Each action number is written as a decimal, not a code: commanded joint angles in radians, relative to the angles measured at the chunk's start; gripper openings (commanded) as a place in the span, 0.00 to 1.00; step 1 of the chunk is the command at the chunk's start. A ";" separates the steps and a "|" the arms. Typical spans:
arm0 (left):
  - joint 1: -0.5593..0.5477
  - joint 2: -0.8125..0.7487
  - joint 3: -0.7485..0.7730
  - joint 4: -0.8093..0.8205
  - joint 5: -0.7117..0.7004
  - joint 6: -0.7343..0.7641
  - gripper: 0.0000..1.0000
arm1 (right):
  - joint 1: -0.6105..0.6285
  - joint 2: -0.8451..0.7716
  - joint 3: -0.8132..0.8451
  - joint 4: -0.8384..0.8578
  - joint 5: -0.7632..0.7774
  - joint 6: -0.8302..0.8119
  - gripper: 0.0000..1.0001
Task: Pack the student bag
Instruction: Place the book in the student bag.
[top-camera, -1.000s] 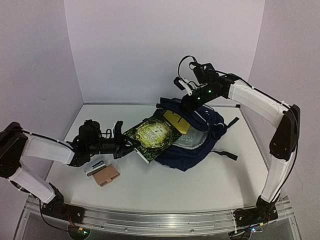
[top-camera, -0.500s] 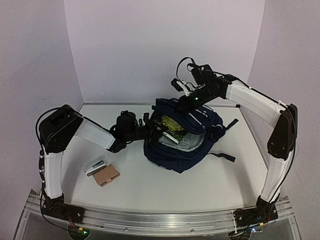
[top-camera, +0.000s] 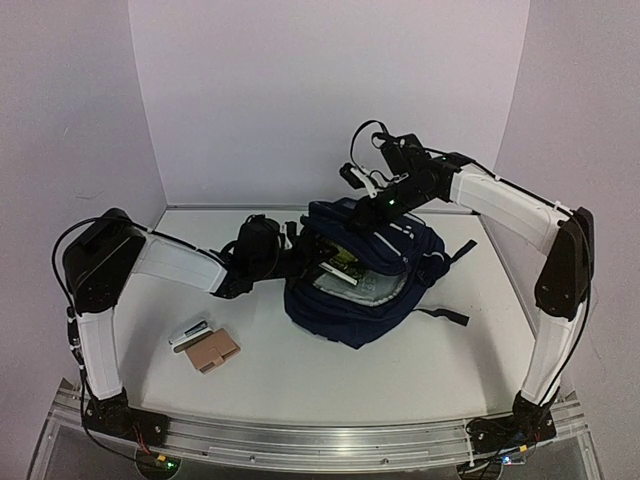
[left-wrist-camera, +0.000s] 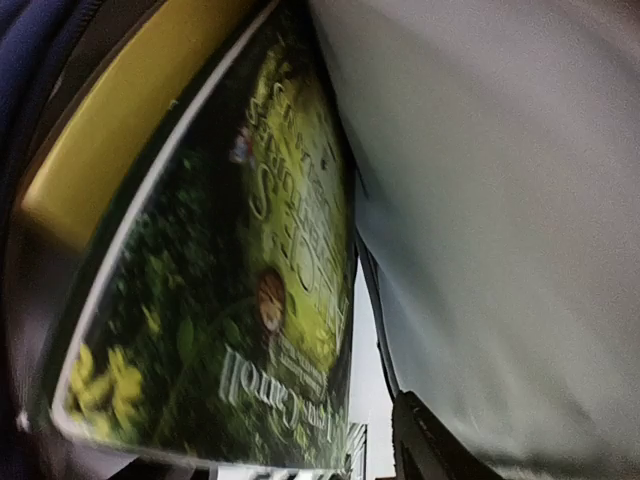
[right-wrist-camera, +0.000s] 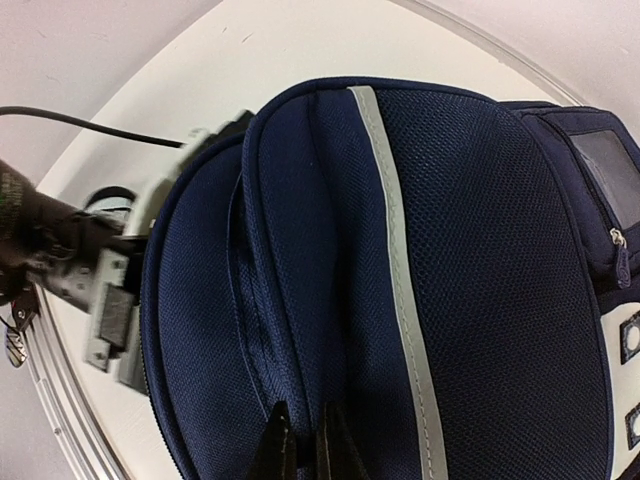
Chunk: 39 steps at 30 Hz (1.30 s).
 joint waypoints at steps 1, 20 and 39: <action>-0.024 -0.127 -0.049 -0.060 -0.036 0.070 0.63 | 0.012 -0.063 -0.002 0.085 -0.102 -0.021 0.00; -0.044 0.074 0.242 -0.134 0.005 0.193 0.53 | -0.033 -0.143 -0.089 0.017 -0.188 -0.055 0.00; 0.126 -0.467 -0.178 -0.328 0.085 0.484 0.99 | -0.170 -0.269 -0.337 -0.253 0.028 -0.593 0.00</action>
